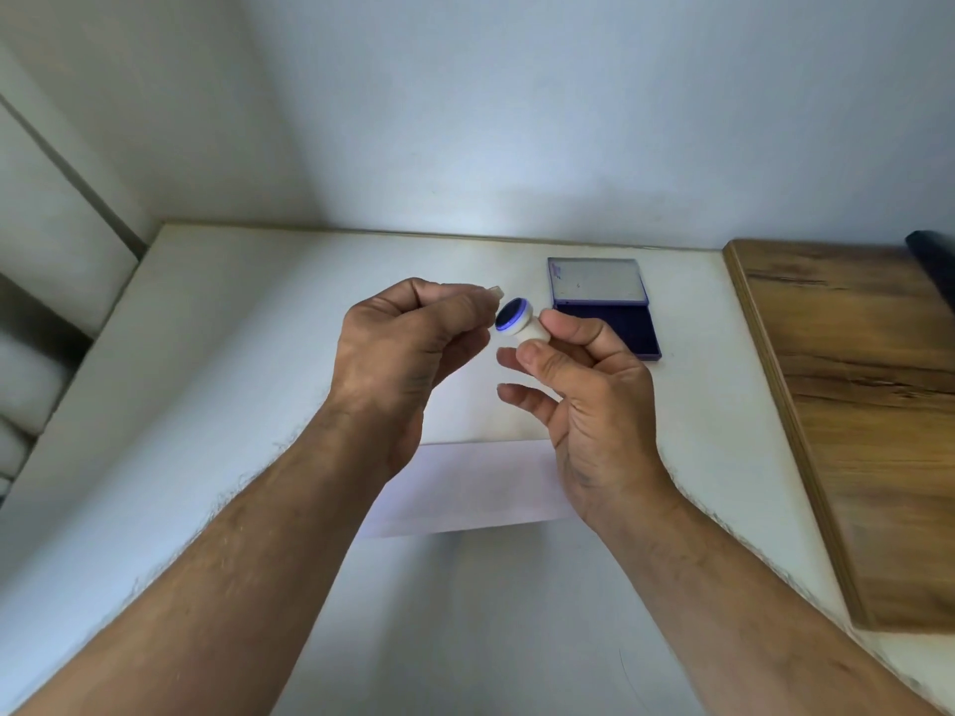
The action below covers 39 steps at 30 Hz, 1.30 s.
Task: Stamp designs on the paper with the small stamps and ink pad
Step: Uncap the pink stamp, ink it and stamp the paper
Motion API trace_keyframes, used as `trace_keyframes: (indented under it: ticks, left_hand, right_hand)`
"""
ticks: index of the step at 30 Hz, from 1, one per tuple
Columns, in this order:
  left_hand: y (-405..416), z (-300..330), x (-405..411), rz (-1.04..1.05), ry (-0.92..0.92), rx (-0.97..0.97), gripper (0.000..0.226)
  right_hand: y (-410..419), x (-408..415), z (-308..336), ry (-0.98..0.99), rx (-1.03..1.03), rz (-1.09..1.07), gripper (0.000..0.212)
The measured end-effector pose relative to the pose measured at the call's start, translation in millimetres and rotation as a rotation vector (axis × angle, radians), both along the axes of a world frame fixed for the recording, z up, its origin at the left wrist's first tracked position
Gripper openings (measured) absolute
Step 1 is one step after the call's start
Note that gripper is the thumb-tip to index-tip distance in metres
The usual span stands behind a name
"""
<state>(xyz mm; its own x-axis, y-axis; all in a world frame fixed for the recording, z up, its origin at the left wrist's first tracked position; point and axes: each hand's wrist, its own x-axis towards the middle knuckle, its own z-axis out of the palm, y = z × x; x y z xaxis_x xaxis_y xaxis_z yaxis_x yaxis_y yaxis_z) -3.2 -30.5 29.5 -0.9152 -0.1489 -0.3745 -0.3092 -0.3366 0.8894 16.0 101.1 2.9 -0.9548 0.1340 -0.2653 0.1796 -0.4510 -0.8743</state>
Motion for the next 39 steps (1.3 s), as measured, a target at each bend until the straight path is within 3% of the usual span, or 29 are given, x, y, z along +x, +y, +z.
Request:
trace_keyframes:
  ticks: [9, 11, 15, 20, 31, 39]
  left_hand:
    - [-2, 1, 0, -0.116, -0.032, 0.029, 0.006]
    - [-4, 2, 0, -0.132, -0.03, 0.019, 0.016]
    - [-10, 3, -2, -0.201, -0.027, -0.008, 0.027]
    - [-19, 3, -4, -0.295, -0.03, -0.055, 0.025]
    - [-25, -3, -3, -0.35, 0.014, -0.127, 0.02]
    - [-29, -5, -2, -0.299, 0.088, -0.204, 0.022]
  right_hand:
    - [1, -3, -3, 0.046, 0.073, 0.008, 0.027]
    - [2, -3, -3, 0.077, 0.126, 0.003, 0.028]
    - [4, -3, -3, 0.19, 0.37, -0.023, 0.025]
    - [3, 0, -4, 0.332, 0.639, -0.038, 0.024]
    - [4, 4, -7, 0.304, 0.588, -0.01, 0.029]
    - [-1, -3, -1, 0.095, 0.18, 0.052, 0.019]
